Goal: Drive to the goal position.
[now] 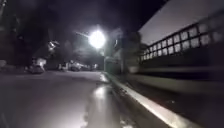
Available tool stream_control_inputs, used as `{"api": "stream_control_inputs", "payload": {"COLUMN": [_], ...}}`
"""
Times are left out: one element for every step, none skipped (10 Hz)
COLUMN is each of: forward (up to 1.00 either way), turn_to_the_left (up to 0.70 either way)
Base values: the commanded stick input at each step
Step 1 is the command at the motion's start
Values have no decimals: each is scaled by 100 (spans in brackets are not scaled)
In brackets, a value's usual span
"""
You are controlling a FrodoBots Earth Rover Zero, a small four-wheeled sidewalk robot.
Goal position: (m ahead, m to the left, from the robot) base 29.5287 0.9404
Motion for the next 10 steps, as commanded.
{"api": "stream_control_inputs", "payload": {"forward": [70,70,70,70,70,70,70,70,70,70], "turn_to_the_left": [5,0,0,0,0,0,0,0,0,0]}}
